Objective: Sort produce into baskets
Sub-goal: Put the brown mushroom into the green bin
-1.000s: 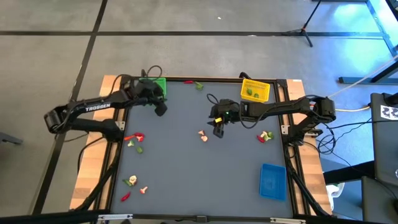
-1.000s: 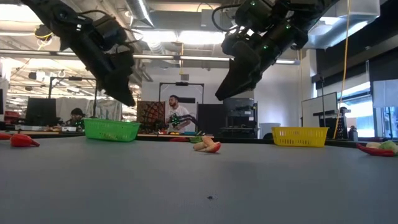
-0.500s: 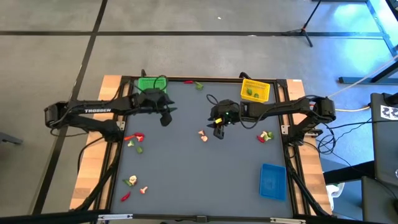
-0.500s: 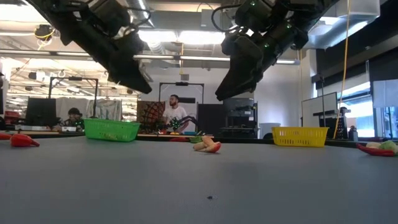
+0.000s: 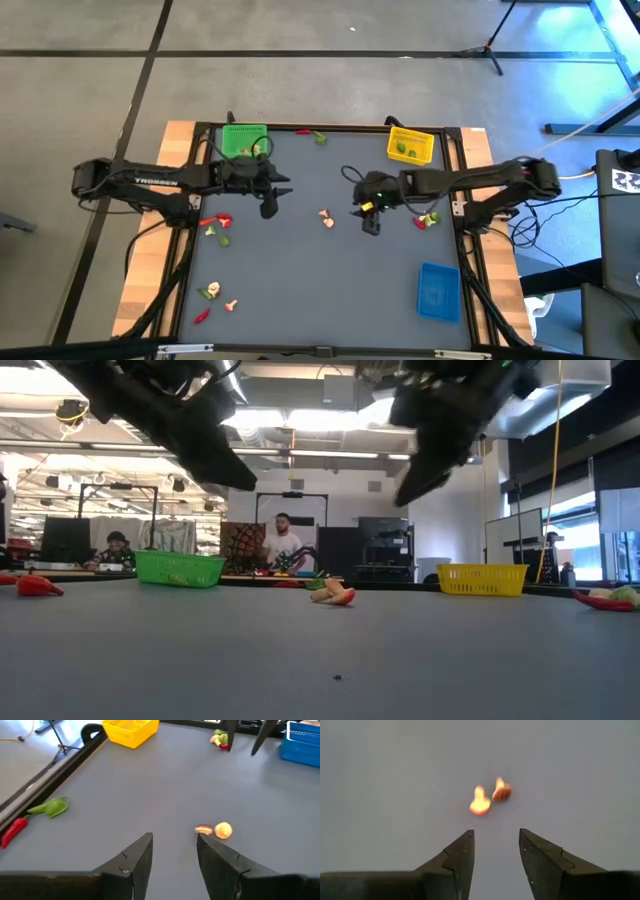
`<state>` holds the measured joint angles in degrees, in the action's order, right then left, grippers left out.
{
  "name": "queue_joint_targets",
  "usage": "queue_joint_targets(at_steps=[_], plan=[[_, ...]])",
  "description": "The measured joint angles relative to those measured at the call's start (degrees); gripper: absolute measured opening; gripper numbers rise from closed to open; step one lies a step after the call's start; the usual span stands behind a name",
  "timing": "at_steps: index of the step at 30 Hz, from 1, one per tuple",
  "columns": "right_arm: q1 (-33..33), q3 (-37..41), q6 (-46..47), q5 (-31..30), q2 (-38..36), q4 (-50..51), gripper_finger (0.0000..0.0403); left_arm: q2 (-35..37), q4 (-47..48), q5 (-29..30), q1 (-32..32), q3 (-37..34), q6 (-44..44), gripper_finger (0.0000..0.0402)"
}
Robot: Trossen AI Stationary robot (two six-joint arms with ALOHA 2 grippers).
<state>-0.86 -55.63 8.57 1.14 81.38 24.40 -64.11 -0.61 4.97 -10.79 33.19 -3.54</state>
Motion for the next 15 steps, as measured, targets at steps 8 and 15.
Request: queue_joint_targets(at_steps=[8, 15], plan=[[4.29, -0.01, 12.28, -6.21, -6.54, 23.63, 0.0156, -4.1, -5.76, 0.0, 2.35, 0.03, -1.0, 0.015], [6.69, 0.01, 27.2, -10.73, -6.55, 43.43, 0.0156, -6.8, -9.48, 0.02, 2.64, 0.04, -0.67, 0.015]])
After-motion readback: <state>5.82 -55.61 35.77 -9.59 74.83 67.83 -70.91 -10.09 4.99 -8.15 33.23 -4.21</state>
